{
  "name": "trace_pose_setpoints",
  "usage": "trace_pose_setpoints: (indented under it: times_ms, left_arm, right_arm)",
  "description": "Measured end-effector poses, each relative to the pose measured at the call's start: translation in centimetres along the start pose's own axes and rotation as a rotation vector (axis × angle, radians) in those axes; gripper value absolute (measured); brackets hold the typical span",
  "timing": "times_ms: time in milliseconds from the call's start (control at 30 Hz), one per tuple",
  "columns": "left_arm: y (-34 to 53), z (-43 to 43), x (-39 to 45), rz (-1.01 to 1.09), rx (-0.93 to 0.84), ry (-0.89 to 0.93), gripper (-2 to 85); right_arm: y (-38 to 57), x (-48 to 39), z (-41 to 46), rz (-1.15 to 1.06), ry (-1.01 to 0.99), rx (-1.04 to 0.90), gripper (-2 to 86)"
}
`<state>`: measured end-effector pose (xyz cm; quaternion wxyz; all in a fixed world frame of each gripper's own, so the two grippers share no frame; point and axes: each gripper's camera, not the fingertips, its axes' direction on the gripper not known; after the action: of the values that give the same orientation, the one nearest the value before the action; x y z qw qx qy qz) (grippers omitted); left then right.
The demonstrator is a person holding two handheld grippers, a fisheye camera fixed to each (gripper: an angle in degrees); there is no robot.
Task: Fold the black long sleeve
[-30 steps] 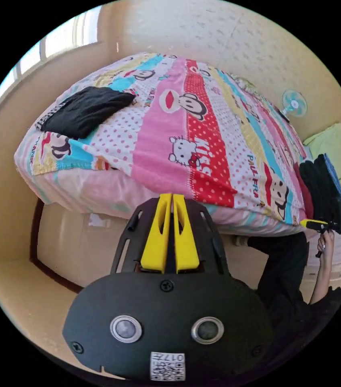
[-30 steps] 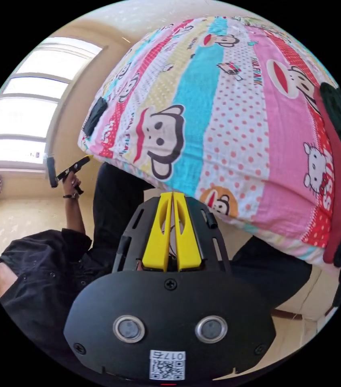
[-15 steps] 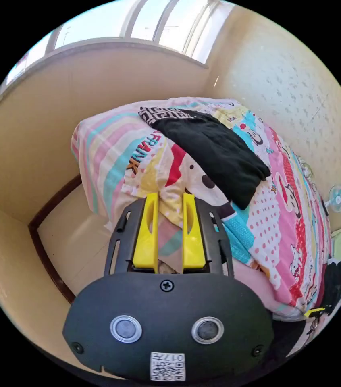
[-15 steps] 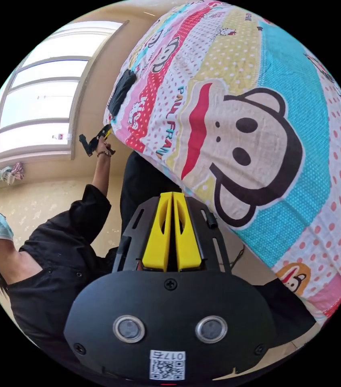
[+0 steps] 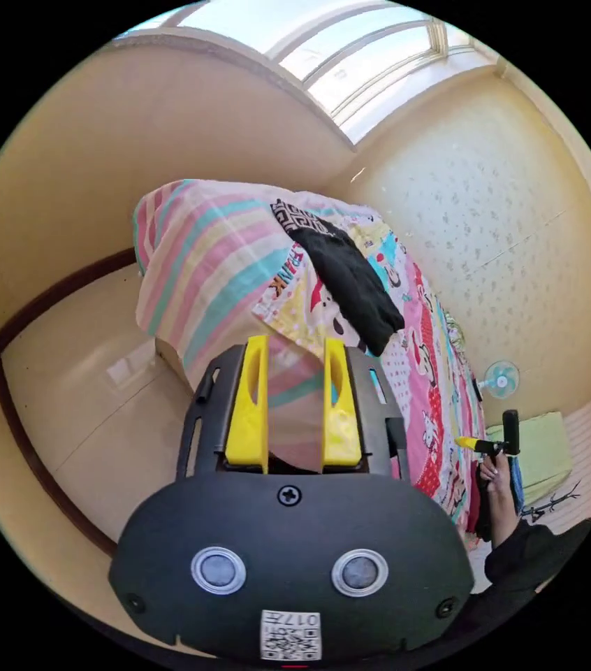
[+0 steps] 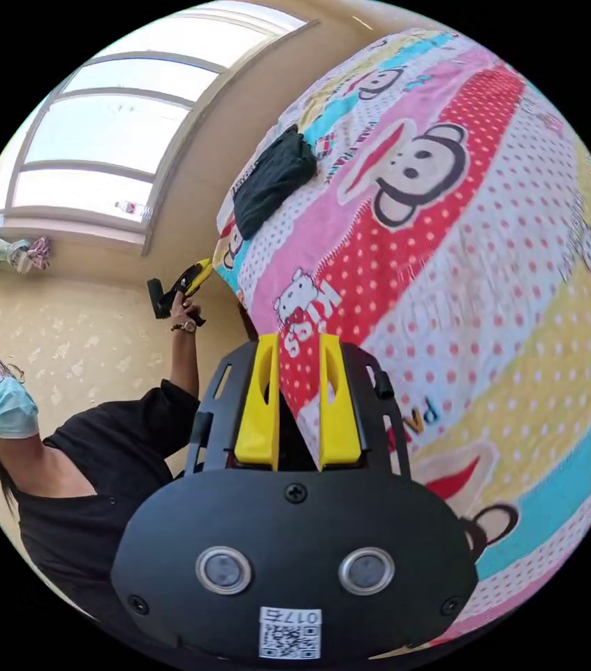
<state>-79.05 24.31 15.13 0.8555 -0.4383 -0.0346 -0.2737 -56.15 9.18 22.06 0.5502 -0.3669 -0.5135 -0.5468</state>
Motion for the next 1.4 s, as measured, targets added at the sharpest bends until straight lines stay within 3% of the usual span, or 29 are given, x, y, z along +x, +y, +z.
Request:
trace_pose_setpoints:
  times_ms: [100, 200, 300, 433, 500, 600, 700, 900, 1067, 1133, 1267, 1400]
  left_arm:
    - [-3.3, 1.4, 3.0, 0.107, -0.060, 0.201, 14.1]
    - [-6.7, 4.0, 4.5, 0.121, -0.115, 0.157, 14.5]
    - [-8.6, 8.7, 3.6, 0.012, -0.232, 0.225, 16.4]
    - [-7.8, 9.5, 2.4, -0.079, -0.127, 0.137, 9.1]
    - [-7.2, 9.1, 2.4, -0.098, -0.088, 0.146, 7.6]
    - [-6.5, 7.5, 3.4, -0.079, -0.019, 0.203, 1.1]
    - [-6.3, 6.2, 6.4, -0.002, -0.024, 0.397, -0.4]
    - [-1.7, 7.7, 20.7, 0.351, -0.308, 0.499, -0.8]
    - [7.1, 11.6, 29.5, 0.599, -0.549, 0.473, -0.6]
    - [11.4, 14.7, 30.5, 0.589, -0.657, 0.464, -0.3]
    - [15.3, 16.7, 28.2, 0.385, -0.638, 0.545, 0.9]
    - [16.3, 16.9, 27.0, 0.293, -0.659, 0.562, 5.6]
  right_arm:
    - [-8.0, -1.6, 1.3, -0.072, 0.049, -0.023, 9.8]
    - [-15.9, -3.6, 3.3, -0.119, 0.169, -0.037, 14.3]
    - [-21.7, -4.9, 5.8, -0.149, 0.259, -0.005, 17.3]
    - [-25.0, -3.5, 10.7, -0.070, 0.283, -0.089, 14.4]
    - [-24.3, -3.4, 10.5, -0.033, 0.239, -0.023, 10.4]
    - [-21.8, -4.5, 7.9, -0.072, 0.095, 0.090, 5.2]
    - [-18.0, -7.1, 3.6, -0.180, 0.033, 0.150, 3.8]
    - [-2.7, -11.9, -8.0, -0.242, 0.285, 0.357, 2.8]
    - [14.8, -8.6, -10.5, 0.048, 0.363, 0.378, 2.4]
    - [19.7, -6.1, -8.4, 0.172, 0.349, 0.326, 2.2]
    - [28.0, -0.9, -1.9, 0.368, 0.155, 0.225, 2.0]
    - [31.9, -0.1, -1.7, 0.399, 0.050, 0.384, 2.1]
